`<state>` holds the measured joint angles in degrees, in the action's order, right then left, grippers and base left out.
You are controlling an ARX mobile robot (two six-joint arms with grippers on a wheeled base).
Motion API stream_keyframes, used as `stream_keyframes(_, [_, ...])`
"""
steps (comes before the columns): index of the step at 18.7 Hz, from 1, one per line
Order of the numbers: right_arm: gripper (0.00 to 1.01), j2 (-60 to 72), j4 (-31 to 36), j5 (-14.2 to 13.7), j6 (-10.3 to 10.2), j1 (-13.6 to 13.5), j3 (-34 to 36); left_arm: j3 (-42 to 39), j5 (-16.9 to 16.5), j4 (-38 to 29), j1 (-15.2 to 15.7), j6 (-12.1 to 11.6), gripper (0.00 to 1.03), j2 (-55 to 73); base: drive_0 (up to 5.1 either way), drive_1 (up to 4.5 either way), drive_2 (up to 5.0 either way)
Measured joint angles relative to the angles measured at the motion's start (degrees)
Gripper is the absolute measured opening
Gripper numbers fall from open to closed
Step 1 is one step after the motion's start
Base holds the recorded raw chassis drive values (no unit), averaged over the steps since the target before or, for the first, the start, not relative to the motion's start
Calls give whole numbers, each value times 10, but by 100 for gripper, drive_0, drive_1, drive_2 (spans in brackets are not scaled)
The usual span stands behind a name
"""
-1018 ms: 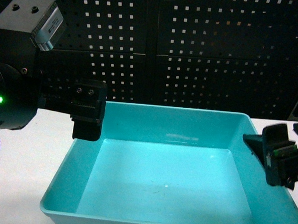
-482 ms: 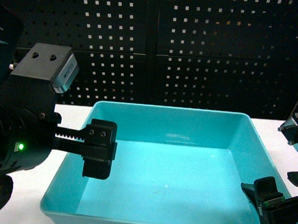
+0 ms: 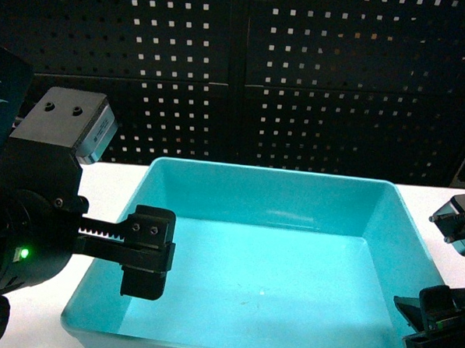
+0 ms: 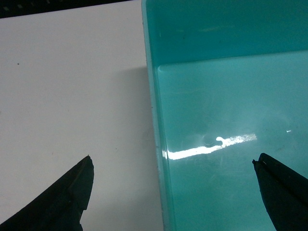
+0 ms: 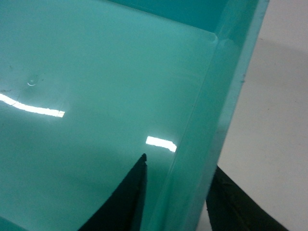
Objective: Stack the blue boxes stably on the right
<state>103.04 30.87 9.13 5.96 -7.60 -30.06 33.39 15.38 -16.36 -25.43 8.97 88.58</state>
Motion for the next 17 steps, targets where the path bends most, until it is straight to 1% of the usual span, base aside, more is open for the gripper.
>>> stream_keyframes(1, [29, 0, 5, -3, -2, -4, 3, -1, 0, 1, 0, 1, 98, 0, 0, 0, 0])
stream_keyframes(2, [11, 1, 16, -16, -30, -7, 7, -1, 0, 13, -4, 12, 98, 1, 0, 0, 0])
stream_keyframes(3, [7, 4, 22, -12, -52, -7, 7, 1, -2, 31, -9, 32, 98, 5, 0, 0, 0])
stream_keyframes(5, [7, 7, 23, -13, -61, -14, 6, 13, -4, 48, -14, 62, 98, 27, 0, 0, 0])
stream_keyframes(7, [7, 10, 22, -14, -62, -15, 2, 25, -4, 67, -16, 93, 98, 44, 0, 0, 0])
stream_keyframes(8, [7, 13, 23, -14, -64, -17, -2, 30, 10, 79, -16, 116, 98, 55, 0, 0, 0])
stream_keyframes(11, [7, 19, 25, -12, -64, -17, -6, 35, 42, 76, -9, 155, 98, 85, 0, 0, 0])
stream_keyframes(13, [7, 22, 29, -11, -64, -17, -7, 35, 56, 80, -2, 176, 98, 104, 0, 0, 0])
stream_keyframes(14, [7, 23, 31, -10, -64, -16, -7, 35, 59, 84, -2, 180, 98, 106, 0, 0, 0])
stream_keyframes(15, [7, 24, 33, -9, -64, -12, -7, 35, 61, 89, -3, 189, 91, 106, 0, 0, 0])
stream_keyframes(16, [7, 26, 35, -6, -64, -13, -8, 35, 58, 90, -6, 200, 79, 106, 0, 0, 0])
stream_keyframes(17, [7, 26, 36, -5, -64, -13, -8, 35, 56, 92, -7, 210, 68, 108, 0, 0, 0])
